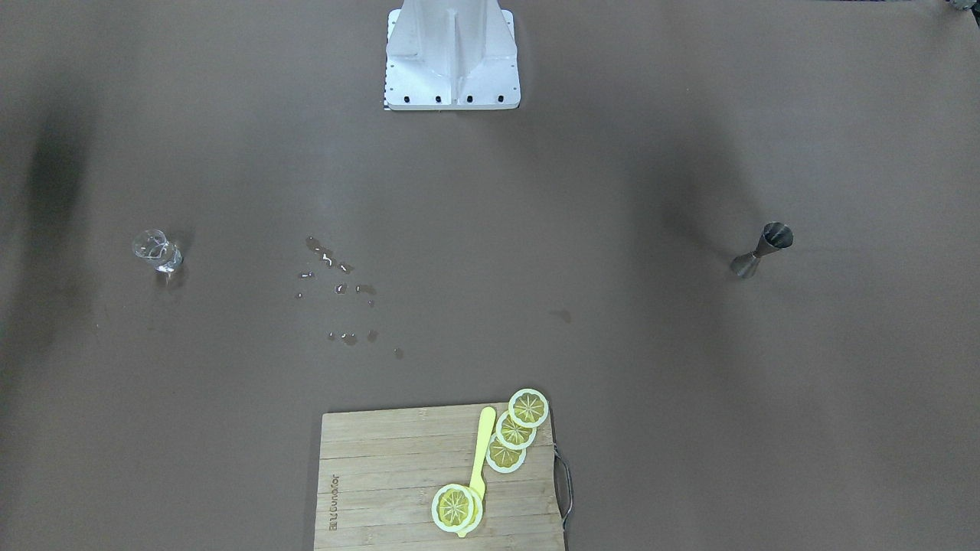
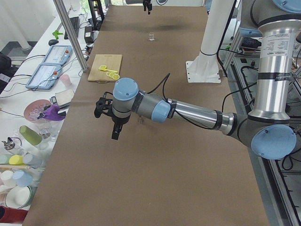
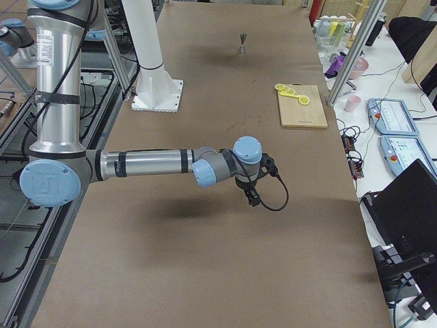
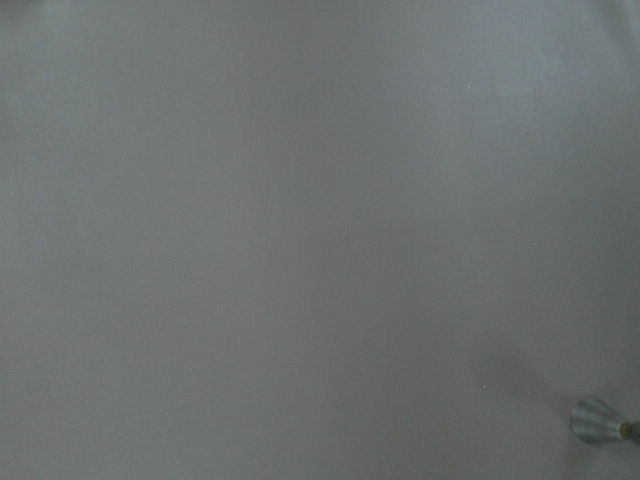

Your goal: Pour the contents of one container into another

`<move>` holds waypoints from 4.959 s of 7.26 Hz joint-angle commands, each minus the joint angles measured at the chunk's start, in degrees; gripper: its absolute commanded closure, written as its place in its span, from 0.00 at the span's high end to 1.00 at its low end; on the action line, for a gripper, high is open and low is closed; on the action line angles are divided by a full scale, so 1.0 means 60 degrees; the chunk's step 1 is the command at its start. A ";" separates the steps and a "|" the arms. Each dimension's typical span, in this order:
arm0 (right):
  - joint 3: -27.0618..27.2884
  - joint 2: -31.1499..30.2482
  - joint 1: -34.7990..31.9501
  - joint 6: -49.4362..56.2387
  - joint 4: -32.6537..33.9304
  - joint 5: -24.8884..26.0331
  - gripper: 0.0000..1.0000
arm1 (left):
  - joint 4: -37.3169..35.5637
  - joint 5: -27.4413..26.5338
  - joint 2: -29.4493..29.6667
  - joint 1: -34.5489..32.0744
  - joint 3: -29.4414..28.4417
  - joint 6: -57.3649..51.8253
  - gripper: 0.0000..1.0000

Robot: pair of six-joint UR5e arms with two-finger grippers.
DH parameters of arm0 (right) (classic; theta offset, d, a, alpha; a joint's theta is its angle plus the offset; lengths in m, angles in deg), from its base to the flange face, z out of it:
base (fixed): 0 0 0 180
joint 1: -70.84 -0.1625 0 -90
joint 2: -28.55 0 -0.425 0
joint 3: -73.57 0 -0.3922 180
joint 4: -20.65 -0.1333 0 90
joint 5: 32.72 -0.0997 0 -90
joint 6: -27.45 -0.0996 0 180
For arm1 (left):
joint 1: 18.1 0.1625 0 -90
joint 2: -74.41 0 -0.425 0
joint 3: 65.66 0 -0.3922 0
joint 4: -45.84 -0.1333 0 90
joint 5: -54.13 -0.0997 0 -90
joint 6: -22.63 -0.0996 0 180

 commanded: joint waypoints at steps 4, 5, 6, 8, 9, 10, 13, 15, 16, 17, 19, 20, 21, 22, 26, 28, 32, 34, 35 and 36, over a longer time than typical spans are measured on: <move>0.0380 -0.0603 0.1361 -0.4227 -0.4864 0.0390 1.00 | 0.1036 -0.0419 0.0274 0.0909 0.0734 0.2171 0.97; 0.0409 -0.0735 0.1376 -0.4432 -0.5394 0.0641 0.95 | 0.1108 -0.1133 0.0216 0.1361 0.1085 0.2521 0.97; 0.0409 -0.0867 0.1478 -0.4898 -0.5776 0.0760 0.95 | 0.1530 -0.1416 0.0201 0.1742 0.1132 0.3104 0.97; 0.0366 -0.0650 0.2295 -0.5313 -0.5795 0.1330 0.90 | 0.2556 -0.2570 0.0201 0.2810 0.1424 0.4804 0.97; 0.0293 -0.0561 0.2444 -0.5313 -0.5780 0.1434 0.86 | 0.2632 -0.3359 0.0201 0.3410 0.1701 0.5448 0.97; 0.0292 -0.0517 0.2576 -0.5212 -0.5795 0.1638 0.75 | 0.2922 -0.4338 0.0085 0.3967 0.1878 0.5889 0.97; 0.0468 -0.0341 0.3801 -0.5269 -0.6230 0.2861 1.00 | 0.4750 -0.7266 -0.0850 0.5651 0.2012 0.7181 0.97; 0.0381 -0.0326 0.4393 -0.5327 -0.6293 0.3354 1.00 | 0.5689 -0.8459 -0.1335 0.5978 0.1997 0.7197 0.97; 0.0337 -0.0326 0.4583 -0.5342 -0.6293 0.3441 1.00 | 0.5853 -0.8609 -0.1410 0.5965 0.2012 0.7139 0.97; 0.0061 -0.0268 0.4614 -0.5342 -0.6351 0.3427 1.00 | 0.6015 -0.8538 -0.1396 0.5892 0.1954 0.6907 0.97; -0.0452 -0.0282 0.4904 -0.5503 -0.7442 0.4141 1.00 | 0.6804 -0.8610 -0.1439 0.5892 0.1545 0.6289 0.97; -0.0411 -0.0383 0.5066 -0.5736 -0.7682 0.4391 1.00 | 0.7141 -0.8829 -0.1440 0.5892 0.1383 0.6361 0.97; -0.0295 -0.0399 0.5140 -0.5955 -0.7699 0.4466 1.00 | 0.7347 -0.9469 -0.1498 0.5993 0.1338 0.6435 0.97; -0.0352 -0.0530 0.5359 -0.5958 -0.8047 0.4786 1.00 | 0.7538 -0.9852 -0.1557 0.6139 0.1309 0.6624 0.97; -0.0733 -0.0795 0.6004 -0.6277 -0.9001 0.5842 1.00 | 0.8329 -1.2178 -0.2170 0.7878 0.1089 0.8555 0.97; -0.1011 -0.0605 0.6166 -0.6339 -0.9032 0.5859 1.00 | 0.8871 -1.3892 -0.2596 0.9036 0.1089 0.8925 0.97; -0.1333 -0.0399 0.6327 -0.6309 -0.9120 0.6063 1.00 | 0.9809 -1.7391 -0.2744 1.1494 0.0607 0.9101 0.97; -0.1378 -0.0414 0.6401 -0.6266 -0.9135 0.6238 1.00 | 0.9912 -1.8671 -0.2787 1.2568 0.0489 0.9145 0.97; -0.1378 -0.0414 0.6415 -0.6236 -0.9135 0.6254 0.98 | 1.0058 -1.8993 -0.2918 1.2789 0.0372 0.9160 0.97; -0.1378 -0.0414 0.6445 -0.6222 -0.9120 0.6254 0.94 | 1.0132 -1.9301 -0.3021 1.3067 0.0299 0.9175 0.97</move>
